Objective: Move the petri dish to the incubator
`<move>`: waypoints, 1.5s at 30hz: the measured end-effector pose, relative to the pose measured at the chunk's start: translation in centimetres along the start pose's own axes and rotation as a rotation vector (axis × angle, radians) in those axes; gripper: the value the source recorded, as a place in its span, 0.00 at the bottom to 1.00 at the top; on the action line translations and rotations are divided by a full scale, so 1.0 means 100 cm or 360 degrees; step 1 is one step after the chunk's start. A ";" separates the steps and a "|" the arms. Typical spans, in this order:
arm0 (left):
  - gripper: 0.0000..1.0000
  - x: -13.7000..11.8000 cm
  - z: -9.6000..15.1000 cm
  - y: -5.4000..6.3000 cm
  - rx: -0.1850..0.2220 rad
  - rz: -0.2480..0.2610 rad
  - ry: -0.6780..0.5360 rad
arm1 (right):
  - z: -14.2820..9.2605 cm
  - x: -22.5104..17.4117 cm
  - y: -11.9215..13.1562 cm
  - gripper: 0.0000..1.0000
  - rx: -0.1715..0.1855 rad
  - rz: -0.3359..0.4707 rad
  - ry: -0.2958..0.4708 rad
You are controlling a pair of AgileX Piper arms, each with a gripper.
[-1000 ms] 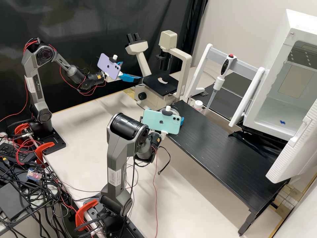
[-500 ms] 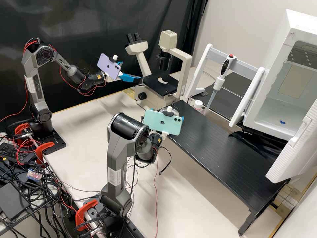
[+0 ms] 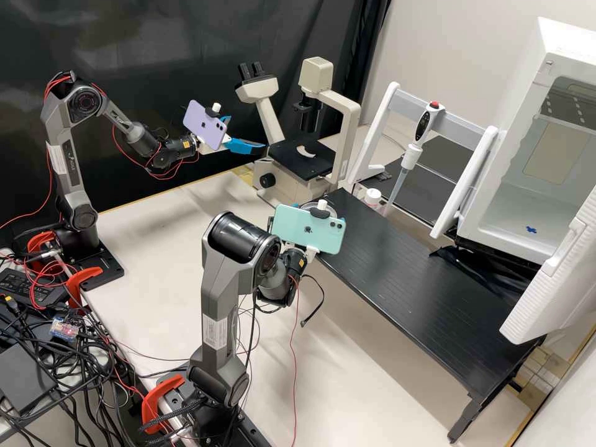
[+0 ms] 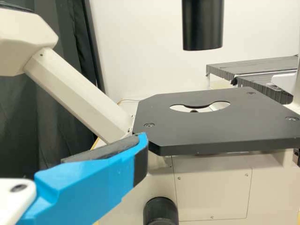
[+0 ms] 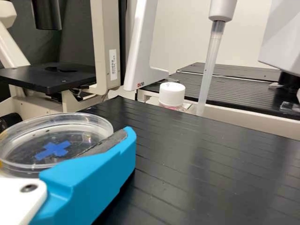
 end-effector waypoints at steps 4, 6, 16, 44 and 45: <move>1.00 0.000 0.000 0.000 0.0000 0.0000 0.0000 | 0.000 0.000 0.000 0.00 0.0000 0.0000 0.0000; 1.00 0.000 0.000 0.000 0.0000 0.0000 0.0000 | 0.001 0.000 0.001 0.00 0.0001 0.0002 -0.0003; 1.00 0.000 0.000 0.000 0.0000 0.0000 0.0000 | 0.003 -0.001 0.002 0.00 -0.0001 -0.0007 0.0001; 1.00 0.000 0.000 0.000 0.0000 0.0000 0.0000 | 0.107 -0.035 0.146 0.00 0.0128 0.0703 -0.0483; 1.00 0.000 0.000 0.000 0.0000 0.0000 0.0000 | 0.113 -0.033 0.153 0.00 0.0129 0.0718 -0.0509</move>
